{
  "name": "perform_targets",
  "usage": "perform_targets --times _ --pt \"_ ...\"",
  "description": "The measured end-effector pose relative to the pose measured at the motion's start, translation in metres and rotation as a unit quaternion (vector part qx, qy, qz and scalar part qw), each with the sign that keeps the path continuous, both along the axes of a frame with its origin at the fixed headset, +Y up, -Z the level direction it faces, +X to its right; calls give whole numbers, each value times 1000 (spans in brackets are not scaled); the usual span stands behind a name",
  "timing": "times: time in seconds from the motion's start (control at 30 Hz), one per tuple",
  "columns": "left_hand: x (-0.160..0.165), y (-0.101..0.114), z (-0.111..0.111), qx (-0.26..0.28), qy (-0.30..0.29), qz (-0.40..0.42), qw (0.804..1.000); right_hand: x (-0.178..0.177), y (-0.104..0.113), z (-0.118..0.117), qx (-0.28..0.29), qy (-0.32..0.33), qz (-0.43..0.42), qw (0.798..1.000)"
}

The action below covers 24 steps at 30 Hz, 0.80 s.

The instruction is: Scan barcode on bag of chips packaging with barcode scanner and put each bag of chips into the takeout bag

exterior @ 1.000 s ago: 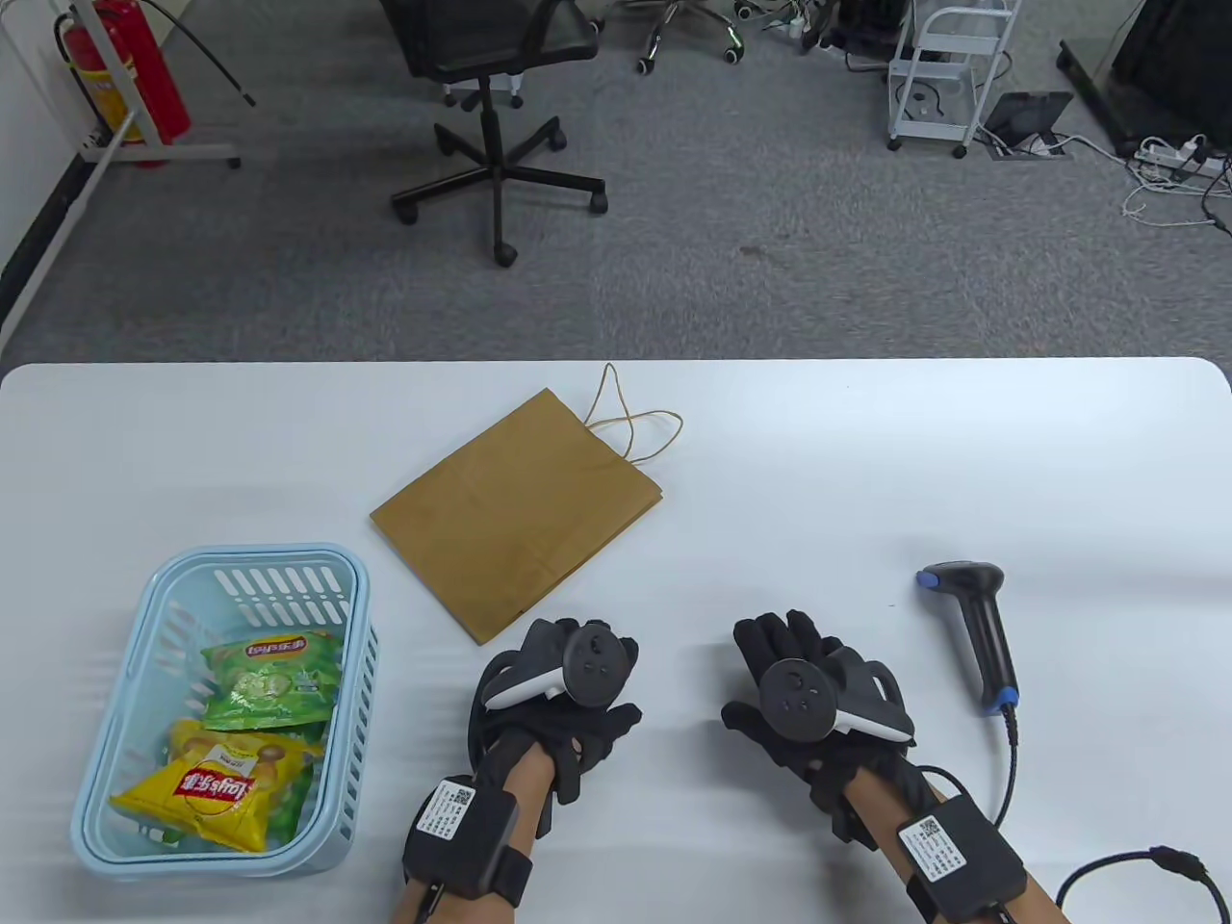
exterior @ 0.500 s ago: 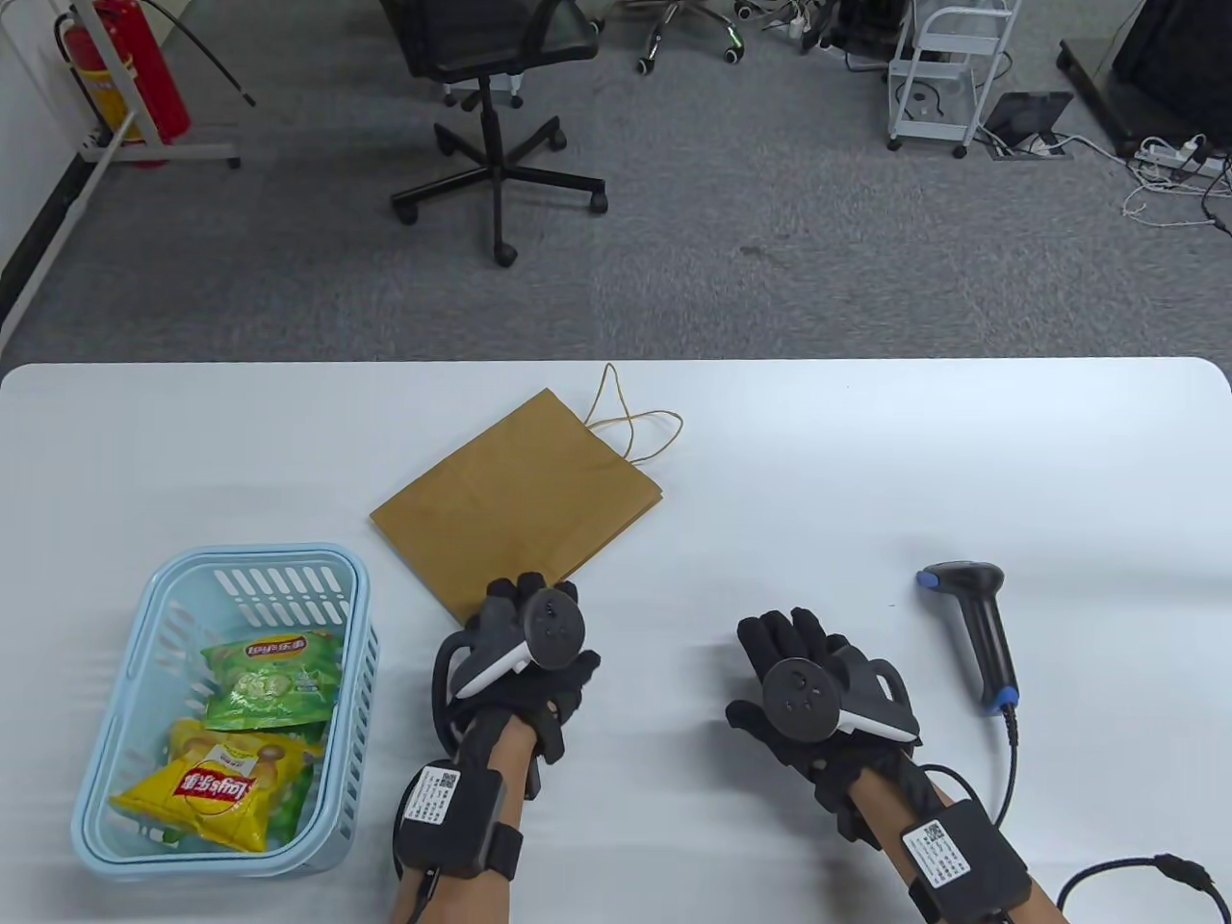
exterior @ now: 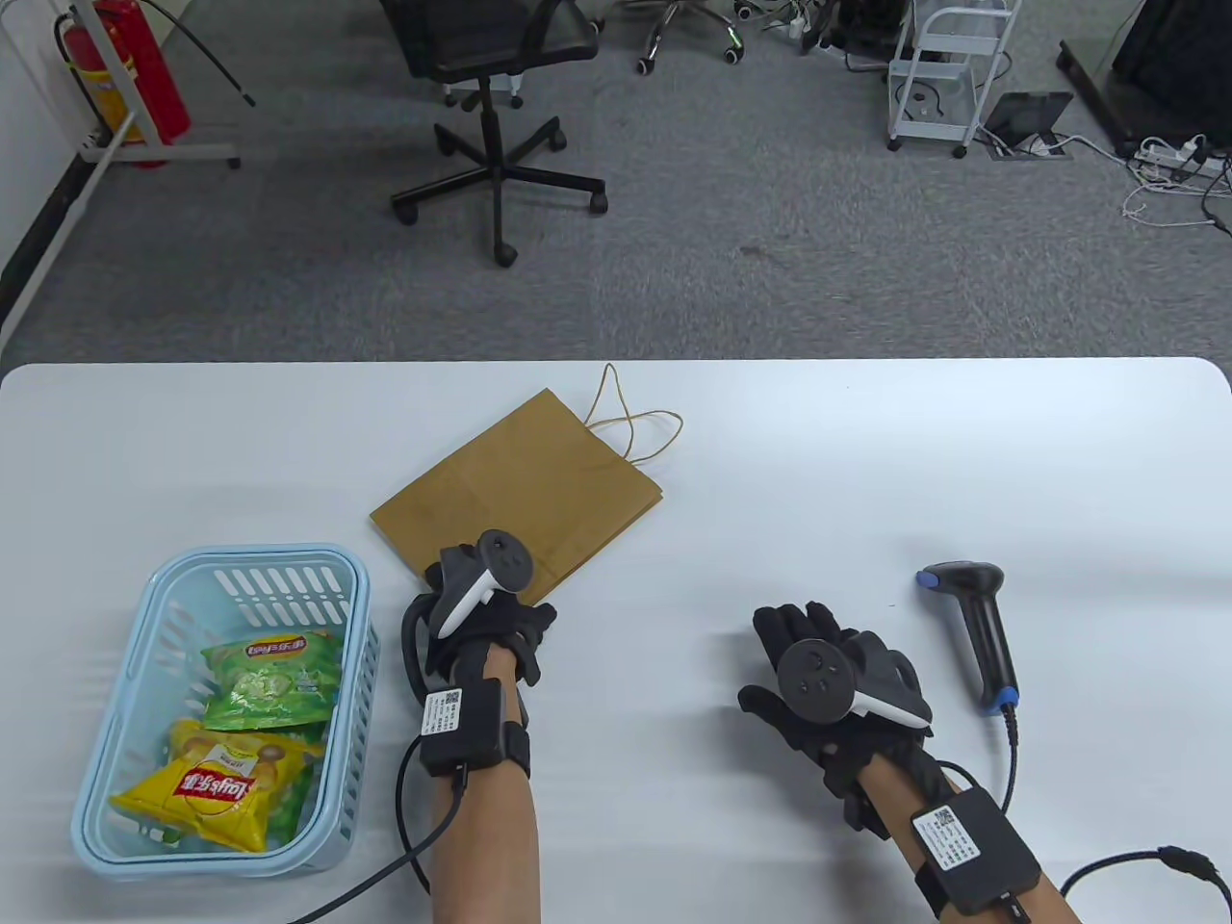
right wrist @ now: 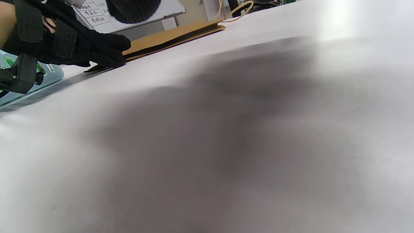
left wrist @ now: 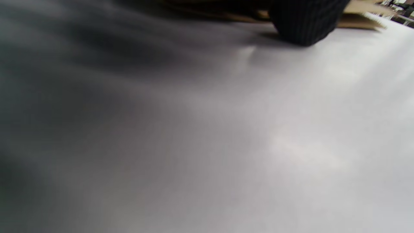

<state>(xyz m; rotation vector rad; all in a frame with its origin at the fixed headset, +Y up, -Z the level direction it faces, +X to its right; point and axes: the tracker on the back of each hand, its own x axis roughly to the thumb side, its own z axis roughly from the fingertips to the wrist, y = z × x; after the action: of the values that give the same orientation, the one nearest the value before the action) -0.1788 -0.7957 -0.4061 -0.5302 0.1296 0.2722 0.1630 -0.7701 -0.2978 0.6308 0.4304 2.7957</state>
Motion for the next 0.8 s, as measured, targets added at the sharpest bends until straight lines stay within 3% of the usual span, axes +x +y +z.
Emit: perform_targets --times 0.27,0.5,0.67,0.8 --pt "2 10 1 39 -14 -23 999 -8 -5 1 -11 7 19 1000" --pt "3 35 11 176 28 -57 982 -5 -3 1 -6 -3 15 1000" --pt "-2 66 28 296 73 23 952 1 0 -1 2 -16 7 1000" --pt "2 86 46 362 83 154 916 7 4 -1 13 -28 -23 999"
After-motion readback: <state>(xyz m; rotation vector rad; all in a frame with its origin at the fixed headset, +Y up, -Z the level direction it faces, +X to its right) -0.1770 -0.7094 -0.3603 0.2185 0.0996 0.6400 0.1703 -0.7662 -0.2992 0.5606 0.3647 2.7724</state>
